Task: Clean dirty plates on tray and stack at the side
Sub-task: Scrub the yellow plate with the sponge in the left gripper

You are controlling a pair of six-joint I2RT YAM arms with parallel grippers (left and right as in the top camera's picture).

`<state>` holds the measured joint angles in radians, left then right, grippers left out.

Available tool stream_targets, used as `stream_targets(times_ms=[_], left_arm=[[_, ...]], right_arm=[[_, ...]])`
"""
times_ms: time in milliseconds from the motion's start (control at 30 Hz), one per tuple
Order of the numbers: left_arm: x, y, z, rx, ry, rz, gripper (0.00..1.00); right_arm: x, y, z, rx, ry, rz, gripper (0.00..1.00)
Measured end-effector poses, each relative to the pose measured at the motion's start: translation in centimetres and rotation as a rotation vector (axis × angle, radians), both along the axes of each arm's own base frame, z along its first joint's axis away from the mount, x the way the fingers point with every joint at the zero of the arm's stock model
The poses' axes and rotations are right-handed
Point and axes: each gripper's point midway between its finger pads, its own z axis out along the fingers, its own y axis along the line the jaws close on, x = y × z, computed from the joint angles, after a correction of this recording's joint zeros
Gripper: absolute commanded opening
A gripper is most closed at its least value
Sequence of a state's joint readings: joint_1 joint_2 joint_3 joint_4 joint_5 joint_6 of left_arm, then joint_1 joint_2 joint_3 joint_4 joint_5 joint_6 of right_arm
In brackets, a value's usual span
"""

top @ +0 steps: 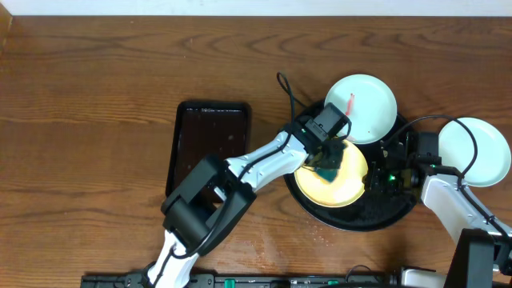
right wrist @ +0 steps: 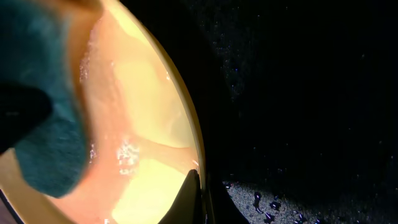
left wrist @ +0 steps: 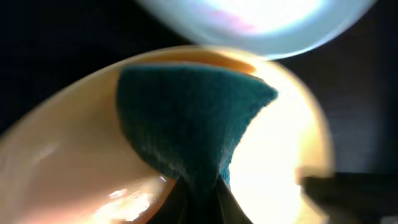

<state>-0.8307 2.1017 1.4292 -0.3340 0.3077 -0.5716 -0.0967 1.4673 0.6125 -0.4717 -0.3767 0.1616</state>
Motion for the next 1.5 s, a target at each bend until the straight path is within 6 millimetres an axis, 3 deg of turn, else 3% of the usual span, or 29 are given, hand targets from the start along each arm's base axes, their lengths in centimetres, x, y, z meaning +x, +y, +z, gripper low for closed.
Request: stream_targets(times_ms=[67, 300, 500, 700, 933, 1167, 1300, 1500], left_arm=[[-0.3, -1.1, -0.1, -0.062, 0.031, -0.022, 0.08], [-2.0, -1.9, 0.1, -0.140, 0.126, -0.104, 0.07], [-5.0, -1.5, 0.1, -0.148, 0.237, -0.204, 0.07], [-6.4, -0.4, -0.2, -0.106, 0.296, -0.228, 0.07], [-4.8, 3.5, -0.8, 0.144, 0.254, -0.091, 0.07], [-0.2, 7.9, -0.3, 0.422, 0.017, 0.058, 0.07], [1.4, 7.5, 0.0, 0.427, -0.073, 0.086, 0.08], [1.3, 4.1, -0.1, 0.227, 0.006, 0.048, 0.07]], right_arm=[[0.0, -0.1, 0.0, -0.003, 0.001, -0.004, 0.01], [0.1, -0.2, -0.1, -0.012, -0.001, -0.009, 0.01], [0.1, -0.3, -0.1, -0.019, -0.003, -0.010, 0.01], [0.1, -0.3, -0.1, -0.018, 0.001, -0.010, 0.01], [0.0, -0.3, -0.1, -0.015, 0.003, -0.009, 0.01], [-0.1, 0.0, -0.1, -0.002, 0.009, -0.006, 0.01], [-0.1, 0.3, 0.1, 0.021, 0.002, -0.001, 0.01], [0.2, 0.2, 0.1, 0.013, -0.008, -0.007, 0.01]])
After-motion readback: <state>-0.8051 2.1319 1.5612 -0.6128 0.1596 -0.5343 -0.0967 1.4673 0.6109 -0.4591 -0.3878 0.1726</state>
